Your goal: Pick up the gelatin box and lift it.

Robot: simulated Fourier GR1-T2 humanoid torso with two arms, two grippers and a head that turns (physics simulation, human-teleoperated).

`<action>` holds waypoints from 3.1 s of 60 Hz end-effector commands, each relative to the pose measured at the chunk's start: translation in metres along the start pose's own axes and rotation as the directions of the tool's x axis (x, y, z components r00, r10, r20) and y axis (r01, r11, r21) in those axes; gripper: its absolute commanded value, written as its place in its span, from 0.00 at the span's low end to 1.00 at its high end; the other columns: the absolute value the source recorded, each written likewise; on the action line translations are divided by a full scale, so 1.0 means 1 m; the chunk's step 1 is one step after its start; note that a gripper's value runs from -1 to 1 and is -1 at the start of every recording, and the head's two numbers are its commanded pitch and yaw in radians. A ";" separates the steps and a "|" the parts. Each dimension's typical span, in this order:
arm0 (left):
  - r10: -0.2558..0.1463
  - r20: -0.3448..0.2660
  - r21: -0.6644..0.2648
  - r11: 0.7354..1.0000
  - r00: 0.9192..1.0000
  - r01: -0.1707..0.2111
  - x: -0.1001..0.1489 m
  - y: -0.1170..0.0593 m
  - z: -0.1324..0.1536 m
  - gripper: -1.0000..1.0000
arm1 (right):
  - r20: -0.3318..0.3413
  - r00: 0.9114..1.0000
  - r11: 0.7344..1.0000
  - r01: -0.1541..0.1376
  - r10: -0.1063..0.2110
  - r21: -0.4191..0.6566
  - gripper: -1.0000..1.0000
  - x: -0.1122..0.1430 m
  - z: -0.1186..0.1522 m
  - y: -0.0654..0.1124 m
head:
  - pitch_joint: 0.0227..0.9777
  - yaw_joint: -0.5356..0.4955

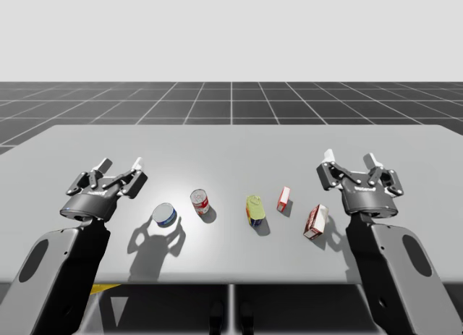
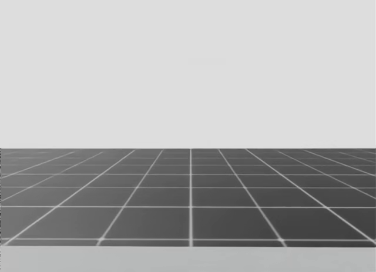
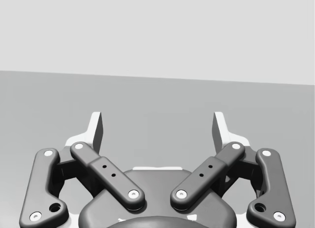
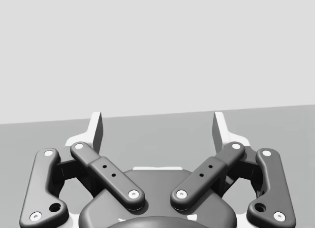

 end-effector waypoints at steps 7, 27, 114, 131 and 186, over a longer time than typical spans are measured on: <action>-0.022 0.006 0.006 1.000 1.000 0.022 -0.001 -0.001 0.000 0.00 | 0.009 1.000 0.999 0.026 -0.026 0.021 0.00 0.002 0.001 0.002 | 0.08 0.53; -0.039 -0.005 0.004 0.999 0.999 0.039 -0.003 -0.002 -0.001 0.00 | -0.009 1.000 0.999 0.015 -0.015 0.034 0.00 0.001 0.001 0.003 | 0.35 0.50; -0.070 -0.026 -0.047 0.997 0.997 0.069 -0.009 -0.020 0.002 0.00 | -0.243 0.968 0.996 -0.041 0.058 0.073 0.00 0.011 0.104 0.082 | 0.82 0.23; -0.074 -0.032 -0.053 0.996 0.997 0.072 -0.010 -0.022 0.002 0.00 | -0.363 0.930 0.996 -0.019 0.050 0.087 0.00 -0.019 0.130 0.107 | 0.82 0.24; -0.069 -0.028 -0.053 0.996 0.997 0.067 -0.009 -0.022 0.004 0.00 | -0.536 0.843 0.999 -0.034 0.034 0.010 0.00 -0.101 0.112 0.119 | 0.82 0.25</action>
